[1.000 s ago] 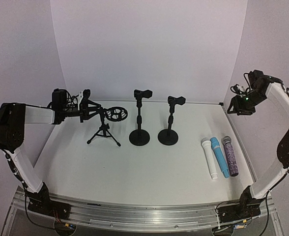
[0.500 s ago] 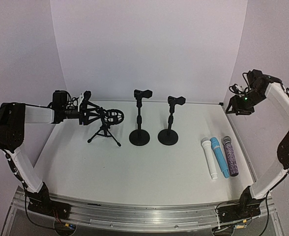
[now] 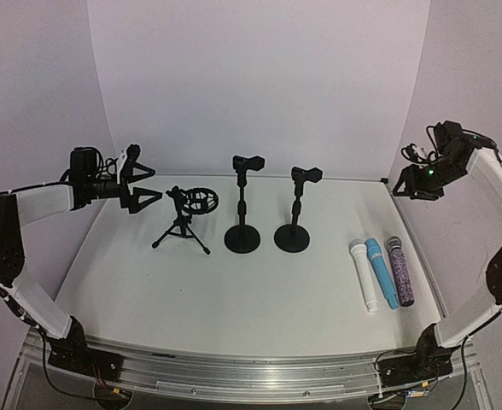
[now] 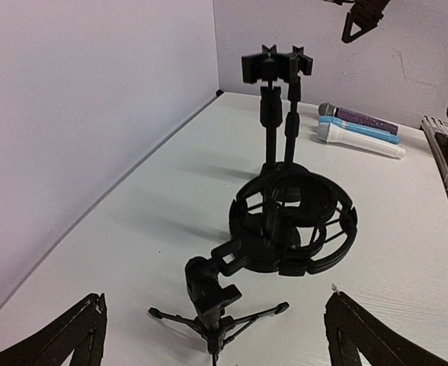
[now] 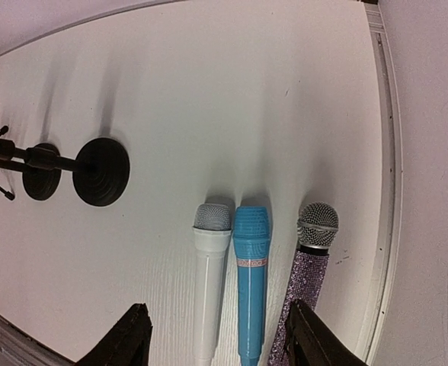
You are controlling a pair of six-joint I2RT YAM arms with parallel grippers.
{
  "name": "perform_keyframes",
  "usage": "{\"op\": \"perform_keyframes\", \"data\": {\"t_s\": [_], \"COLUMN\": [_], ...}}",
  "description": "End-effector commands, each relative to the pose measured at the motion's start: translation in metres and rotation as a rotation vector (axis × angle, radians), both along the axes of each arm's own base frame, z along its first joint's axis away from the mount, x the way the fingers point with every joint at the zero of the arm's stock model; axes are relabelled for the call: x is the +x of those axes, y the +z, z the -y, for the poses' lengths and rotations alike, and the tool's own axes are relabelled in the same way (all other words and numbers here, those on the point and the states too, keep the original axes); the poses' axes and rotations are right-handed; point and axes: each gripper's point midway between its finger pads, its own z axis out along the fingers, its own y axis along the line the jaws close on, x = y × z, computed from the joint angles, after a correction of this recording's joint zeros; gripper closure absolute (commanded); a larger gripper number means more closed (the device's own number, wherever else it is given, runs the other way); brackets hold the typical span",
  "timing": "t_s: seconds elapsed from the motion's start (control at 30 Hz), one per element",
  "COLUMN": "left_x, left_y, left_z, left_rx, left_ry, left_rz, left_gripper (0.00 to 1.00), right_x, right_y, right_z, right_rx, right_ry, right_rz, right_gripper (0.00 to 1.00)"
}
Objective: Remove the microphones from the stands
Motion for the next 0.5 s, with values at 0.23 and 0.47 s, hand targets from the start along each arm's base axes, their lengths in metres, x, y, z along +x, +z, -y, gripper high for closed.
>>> {"op": "perform_keyframes", "data": {"t_s": [0.23,0.47], "left_x": [-0.038,-0.056], "left_y": [0.002,-0.059], "left_z": [-0.066,-0.127], "left_rx": [-0.174,-0.167], "left_ry": [0.615,1.036], "left_rz": [-0.276,-0.446], "left_gripper": [0.0,0.0], "right_x": [-0.043,-0.075], "right_y": [0.007,-0.053], "right_z": [-0.025,-0.01], "right_rx": [0.201,0.159], "right_ry": [-0.04,-0.137], "right_rz": [0.426,0.506], "right_gripper": [0.42,0.43]}}
